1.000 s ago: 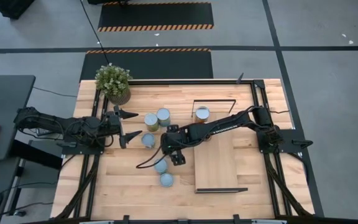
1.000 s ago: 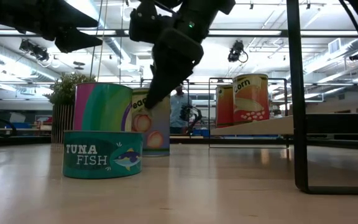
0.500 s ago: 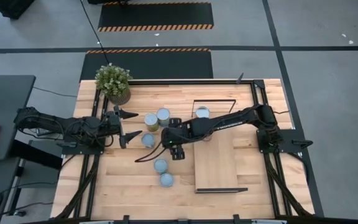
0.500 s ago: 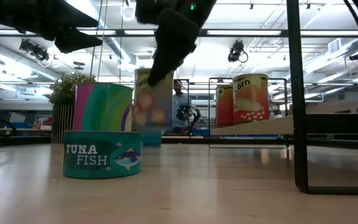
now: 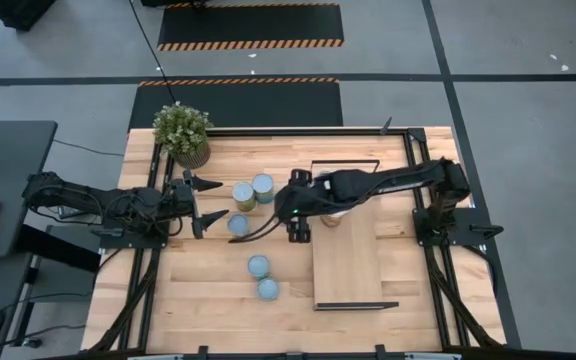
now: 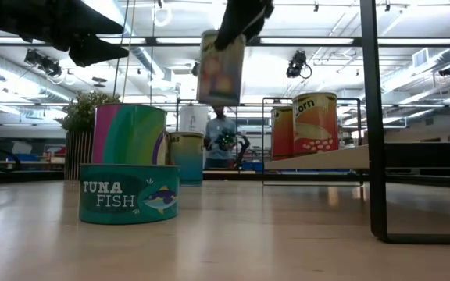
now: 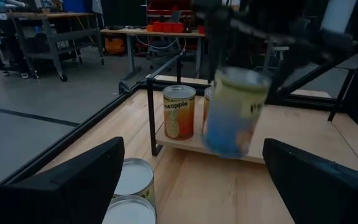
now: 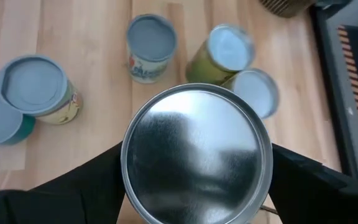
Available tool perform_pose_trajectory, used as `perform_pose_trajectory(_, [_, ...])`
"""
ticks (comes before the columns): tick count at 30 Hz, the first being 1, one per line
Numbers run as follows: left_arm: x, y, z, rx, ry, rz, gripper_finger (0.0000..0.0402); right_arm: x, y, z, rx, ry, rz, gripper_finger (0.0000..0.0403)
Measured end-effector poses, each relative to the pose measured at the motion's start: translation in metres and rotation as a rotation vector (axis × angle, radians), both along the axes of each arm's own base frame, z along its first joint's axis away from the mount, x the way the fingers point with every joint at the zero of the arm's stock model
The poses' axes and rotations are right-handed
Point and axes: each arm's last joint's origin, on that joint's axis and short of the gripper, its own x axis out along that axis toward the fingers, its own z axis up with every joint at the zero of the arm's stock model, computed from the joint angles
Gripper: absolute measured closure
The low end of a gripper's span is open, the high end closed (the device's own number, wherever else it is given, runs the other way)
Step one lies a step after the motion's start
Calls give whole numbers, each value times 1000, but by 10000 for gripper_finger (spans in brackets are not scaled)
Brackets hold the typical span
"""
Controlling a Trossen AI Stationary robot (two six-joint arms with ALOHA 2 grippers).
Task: Pick and place cans onto a shelf
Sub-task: Put the canned peaches on the shelf
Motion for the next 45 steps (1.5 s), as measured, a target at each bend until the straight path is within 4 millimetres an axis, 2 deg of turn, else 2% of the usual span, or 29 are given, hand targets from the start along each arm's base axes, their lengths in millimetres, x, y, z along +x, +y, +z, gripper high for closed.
perform_pose_trajectory(4, [0,0,0,-1,0,0,12,-12,-3,13,-1,-18,-33,70])
perform_pose_trajectory(12, [0,0,0,-5,-1,0,12,-44,-7,14,22,-19,-88,70])
perform_pose_trajectory(21, [0,0,0,-8,-2,1,12,-90,-16,31,7,-111,-270,70])
perform_pose_trajectory(28, [0,0,0,-7,-2,1,12,-130,-23,28,-6,-115,-443,70])
perform_pose_trajectory(35, [0,0,0,-8,-5,1,12,-161,-34,24,41,-125,-557,69])
perform_pose_trajectory(40, [0,0,0,-9,-5,1,12,-173,-39,10,51,-69,-625,69])
perform_pose_trajectory(45, [0,0,0,-9,-8,1,12,-175,-44,-3,68,-19,-641,69])
